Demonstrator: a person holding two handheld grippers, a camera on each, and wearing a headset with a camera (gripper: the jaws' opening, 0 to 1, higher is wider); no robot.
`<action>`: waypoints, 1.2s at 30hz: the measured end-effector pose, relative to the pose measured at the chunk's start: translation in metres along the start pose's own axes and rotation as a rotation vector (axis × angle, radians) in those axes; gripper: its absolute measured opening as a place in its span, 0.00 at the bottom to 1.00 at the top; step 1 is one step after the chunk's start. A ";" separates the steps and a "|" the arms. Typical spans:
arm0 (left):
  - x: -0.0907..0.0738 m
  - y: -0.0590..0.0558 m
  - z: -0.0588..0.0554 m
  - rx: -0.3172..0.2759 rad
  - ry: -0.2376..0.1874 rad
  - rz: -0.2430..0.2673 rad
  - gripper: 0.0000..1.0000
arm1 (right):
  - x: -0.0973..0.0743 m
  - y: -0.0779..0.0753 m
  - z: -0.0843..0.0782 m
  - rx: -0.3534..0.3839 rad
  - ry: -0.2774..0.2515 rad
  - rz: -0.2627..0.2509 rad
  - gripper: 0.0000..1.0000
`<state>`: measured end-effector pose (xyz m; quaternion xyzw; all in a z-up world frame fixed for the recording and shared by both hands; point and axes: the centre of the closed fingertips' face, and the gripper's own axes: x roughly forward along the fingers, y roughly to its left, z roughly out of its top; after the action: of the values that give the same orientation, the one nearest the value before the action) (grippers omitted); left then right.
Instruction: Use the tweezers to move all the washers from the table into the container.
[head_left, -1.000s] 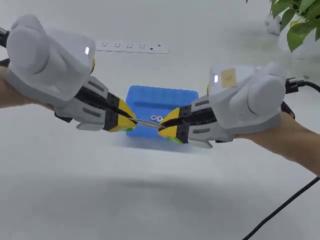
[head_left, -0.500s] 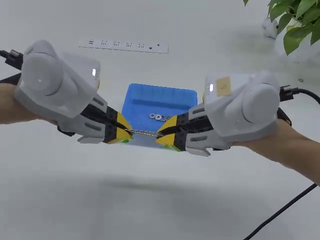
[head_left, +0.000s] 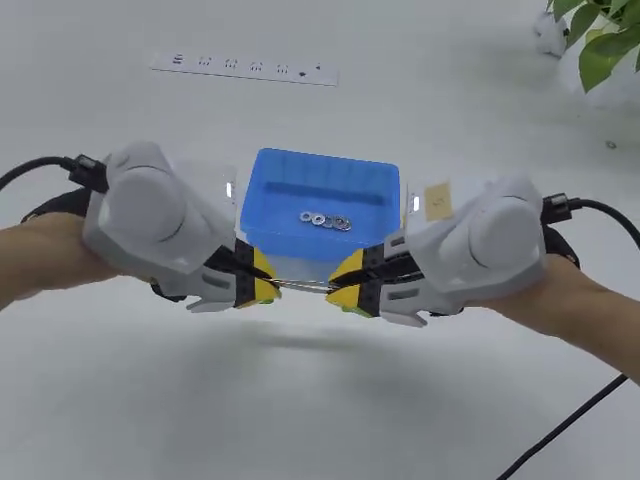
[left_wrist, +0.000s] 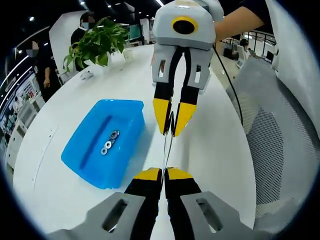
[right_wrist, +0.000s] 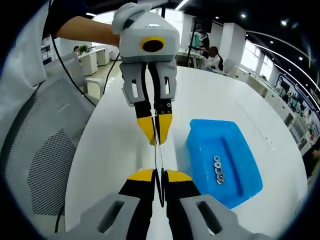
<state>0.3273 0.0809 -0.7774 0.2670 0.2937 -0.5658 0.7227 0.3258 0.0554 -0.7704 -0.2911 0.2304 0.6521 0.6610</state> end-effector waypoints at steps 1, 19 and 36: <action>0.001 0.000 -0.001 -0.001 0.001 0.002 0.06 | 0.001 0.000 -0.002 0.001 0.003 0.004 0.08; 0.021 0.002 -0.017 -0.020 0.073 0.001 0.07 | 0.018 -0.002 -0.024 0.004 0.053 0.051 0.08; 0.028 0.002 -0.024 -0.039 0.093 -0.001 0.07 | 0.025 -0.001 -0.037 0.012 0.095 0.076 0.08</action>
<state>0.3318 0.0798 -0.8140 0.2788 0.3379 -0.5475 0.7130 0.3310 0.0486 -0.8142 -0.3088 0.2762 0.6610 0.6257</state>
